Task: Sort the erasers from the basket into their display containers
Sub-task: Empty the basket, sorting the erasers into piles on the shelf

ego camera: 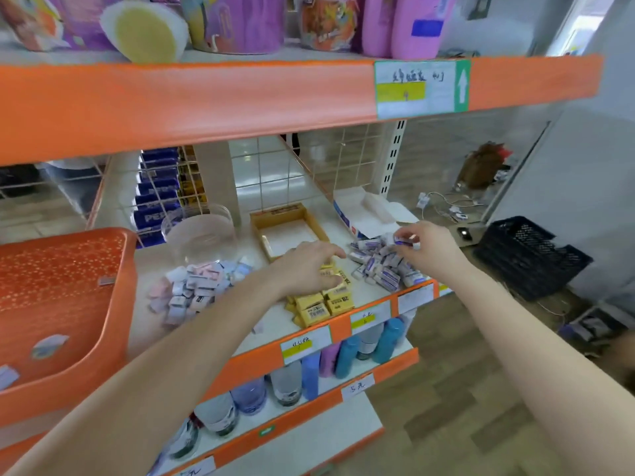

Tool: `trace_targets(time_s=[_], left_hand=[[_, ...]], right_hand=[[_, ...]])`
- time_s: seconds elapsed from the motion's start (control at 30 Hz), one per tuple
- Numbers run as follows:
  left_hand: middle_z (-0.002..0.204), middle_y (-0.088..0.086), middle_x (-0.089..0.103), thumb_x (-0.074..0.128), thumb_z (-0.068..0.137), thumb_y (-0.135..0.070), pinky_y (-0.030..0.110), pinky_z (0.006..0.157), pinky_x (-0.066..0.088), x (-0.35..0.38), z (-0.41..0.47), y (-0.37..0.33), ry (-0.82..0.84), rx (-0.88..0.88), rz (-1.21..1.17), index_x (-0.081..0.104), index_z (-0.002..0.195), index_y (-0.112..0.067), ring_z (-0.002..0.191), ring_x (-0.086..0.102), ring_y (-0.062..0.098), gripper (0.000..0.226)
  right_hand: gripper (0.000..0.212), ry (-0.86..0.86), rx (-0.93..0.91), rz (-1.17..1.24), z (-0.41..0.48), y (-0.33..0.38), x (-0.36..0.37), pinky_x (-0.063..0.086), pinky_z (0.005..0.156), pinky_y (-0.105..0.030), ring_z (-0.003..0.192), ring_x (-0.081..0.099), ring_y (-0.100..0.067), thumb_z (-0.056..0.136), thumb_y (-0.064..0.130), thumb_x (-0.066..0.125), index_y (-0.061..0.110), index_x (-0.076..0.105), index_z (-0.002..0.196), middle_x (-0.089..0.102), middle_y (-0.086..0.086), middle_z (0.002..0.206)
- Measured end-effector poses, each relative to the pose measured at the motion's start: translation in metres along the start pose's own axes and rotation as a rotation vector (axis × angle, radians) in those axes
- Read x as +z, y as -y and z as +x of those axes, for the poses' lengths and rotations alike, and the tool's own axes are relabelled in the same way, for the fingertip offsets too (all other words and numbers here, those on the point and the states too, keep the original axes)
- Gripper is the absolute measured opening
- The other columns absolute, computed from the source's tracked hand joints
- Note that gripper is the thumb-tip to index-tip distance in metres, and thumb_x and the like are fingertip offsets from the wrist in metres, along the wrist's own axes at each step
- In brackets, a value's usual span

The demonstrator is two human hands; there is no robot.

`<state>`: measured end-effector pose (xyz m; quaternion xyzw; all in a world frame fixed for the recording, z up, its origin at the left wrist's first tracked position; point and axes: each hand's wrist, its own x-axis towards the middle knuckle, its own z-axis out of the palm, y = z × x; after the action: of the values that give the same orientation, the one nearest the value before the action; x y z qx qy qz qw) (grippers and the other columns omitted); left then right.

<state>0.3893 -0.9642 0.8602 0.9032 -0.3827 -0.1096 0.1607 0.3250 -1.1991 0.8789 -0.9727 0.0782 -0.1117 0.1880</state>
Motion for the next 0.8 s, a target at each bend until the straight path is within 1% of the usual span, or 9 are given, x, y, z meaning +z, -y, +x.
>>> trace_targets(time_s=[0.17, 0.27, 0.37, 0.47, 0.5, 0.57, 0.67, 0.73, 0.8], left_hand=[[0.136, -0.003, 0.047, 0.056, 0.088, -0.048, 0.04, 0.105, 0.033, 0.02, 0.0, -0.001, -0.049, 0.036, 0.058, 0.046, 0.133, -0.03, 0.127, 0.038, 0.021, 0.049], [0.139, -0.005, 0.046, 0.054, 0.088, -0.048, 0.042, 0.108, 0.03, 0.024, 0.0, -0.002, -0.082, 0.024, 0.081, 0.047, 0.132, -0.031, 0.13, 0.037, 0.021, 0.047], [0.14, -0.005, 0.044, 0.054, 0.089, -0.041, 0.037, 0.111, 0.025, 0.025, 0.002, -0.011, -0.158, 0.025, 0.073, 0.046, 0.133, -0.03, 0.132, 0.035, 0.02, 0.046], [0.143, -0.005, 0.042, 0.054, 0.09, -0.038, 0.036, 0.109, 0.03, 0.024, 0.009, -0.026, -0.21, 0.027, -0.003, 0.042, 0.137, -0.028, 0.131, 0.038, 0.019, 0.049], [0.144, -0.004, 0.042, 0.055, 0.089, -0.039, 0.037, 0.106, 0.035, 0.023, 0.013, -0.031, -0.209, 0.025, -0.012, 0.04, 0.139, -0.028, 0.13, 0.04, 0.019, 0.053], [0.146, -0.001, 0.04, 0.058, 0.087, -0.04, 0.038, 0.101, 0.042, 0.024, 0.023, -0.04, -0.166, 0.02, 0.015, 0.032, 0.144, -0.027, 0.128, 0.043, 0.02, 0.064], [0.149, 0.004, 0.035, 0.063, 0.084, -0.041, 0.035, 0.102, 0.041, 0.025, 0.037, -0.047, -0.052, -0.022, 0.064, 0.022, 0.149, -0.023, 0.131, 0.04, 0.022, 0.078], [0.149, 0.005, 0.034, 0.067, 0.082, -0.042, 0.034, 0.103, 0.039, 0.027, 0.045, -0.05, -0.005, -0.055, 0.074, 0.02, 0.15, -0.023, 0.132, 0.038, 0.023, 0.084], [0.146, 0.007, 0.039, 0.069, 0.081, -0.041, 0.034, 0.101, 0.038, 0.029, 0.051, -0.053, 0.011, -0.061, 0.082, 0.024, 0.148, -0.023, 0.13, 0.04, 0.023, 0.083]], right_hand=[[0.028, 0.079, 0.034, -0.039, -0.007, -0.034, 0.02, 0.042, 0.083, -0.029, 0.1, 0.059, -0.028, 0.088, 0.014, 0.061, 0.018, 0.068, 0.114, 0.064, -0.01, 0.113], [0.029, 0.001, 0.029, 0.009, -0.014, -0.042, 0.027, 0.037, 0.083, -0.026, 0.1, 0.056, -0.029, 0.088, 0.016, 0.063, 0.022, 0.067, 0.116, 0.059, -0.009, 0.117], [0.035, -0.088, 0.043, 0.112, -0.019, -0.043, 0.026, 0.035, 0.084, -0.023, 0.108, 0.054, -0.027, 0.086, 0.017, 0.067, 0.019, 0.064, 0.12, 0.058, -0.008, 0.12], [0.038, -0.179, 0.104, 0.193, -0.022, -0.049, 0.019, 0.033, 0.09, -0.022, 0.117, 0.051, -0.024, 0.086, 0.017, 0.065, 0.017, 0.06, 0.124, 0.056, -0.008, 0.126], [0.042, -0.168, 0.119, 0.192, -0.023, -0.054, 0.016, 0.033, 0.091, -0.023, 0.12, 0.05, -0.023, 0.086, 0.018, 0.065, 0.018, 0.057, 0.127, 0.054, -0.007, 0.129], [0.053, -0.054, 0.137, 0.162, -0.023, -0.065, 0.011, 0.032, 0.094, -0.024, 0.125, 0.045, -0.022, 0.085, 0.021, 0.066, 0.019, 0.049, 0.136, 0.048, -0.005, 0.137], [0.061, 0.146, 0.213, 0.19, -0.026, -0.08, 0.006, 0.034, 0.094, -0.025, 0.125, 0.046, -0.022, 0.087, 0.026, 0.065, 0.024, 0.04, 0.142, 0.043, -0.002, 0.143], [0.054, 0.178, 0.197, 0.155, -0.026, -0.087, 0.007, 0.035, 0.085, -0.018, 0.116, 0.053, -0.02, 0.088, 0.023, 0.063, 0.021, 0.045, 0.139, 0.046, -0.002, 0.142], [0.045, 0.146, 0.145, 0.084, -0.023, -0.091, 0.009, 0.034, 0.081, -0.014, 0.11, 0.056, -0.018, 0.088, 0.024, 0.064, 0.018, 0.054, 0.131, 0.053, -0.001, 0.135]])
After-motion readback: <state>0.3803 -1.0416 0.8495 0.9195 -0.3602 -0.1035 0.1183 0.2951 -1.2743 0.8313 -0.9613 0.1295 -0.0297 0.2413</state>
